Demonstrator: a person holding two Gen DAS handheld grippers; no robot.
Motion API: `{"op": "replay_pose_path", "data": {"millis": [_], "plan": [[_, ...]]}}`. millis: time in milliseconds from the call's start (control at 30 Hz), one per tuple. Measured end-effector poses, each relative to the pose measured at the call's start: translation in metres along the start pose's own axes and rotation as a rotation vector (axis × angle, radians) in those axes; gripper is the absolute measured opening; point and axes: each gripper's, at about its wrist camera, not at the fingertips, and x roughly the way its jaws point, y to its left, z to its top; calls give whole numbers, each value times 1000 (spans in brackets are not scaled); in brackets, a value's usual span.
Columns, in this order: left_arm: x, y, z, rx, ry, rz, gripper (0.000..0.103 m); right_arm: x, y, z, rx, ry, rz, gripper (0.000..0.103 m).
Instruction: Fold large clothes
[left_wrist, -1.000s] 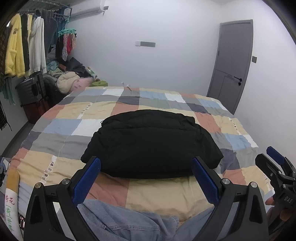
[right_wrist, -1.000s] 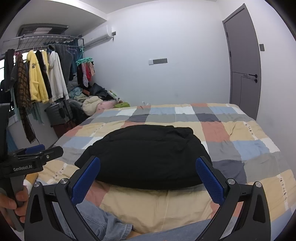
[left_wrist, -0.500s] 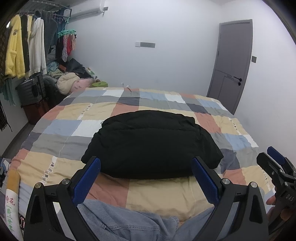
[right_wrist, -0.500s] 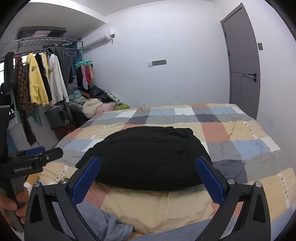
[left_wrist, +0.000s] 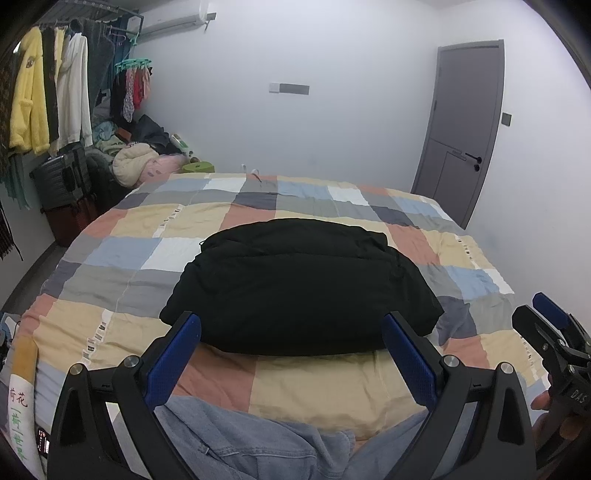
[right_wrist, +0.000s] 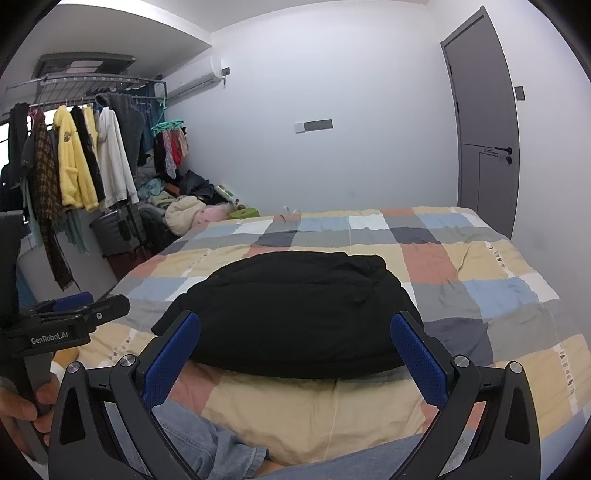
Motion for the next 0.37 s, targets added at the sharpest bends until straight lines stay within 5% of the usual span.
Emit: {"op": "replay_pose_path", "data": {"millis": [367], "plan": [[0,3,-3,0,6,3,99,1,2,-3,5,4,-5,103]]}}
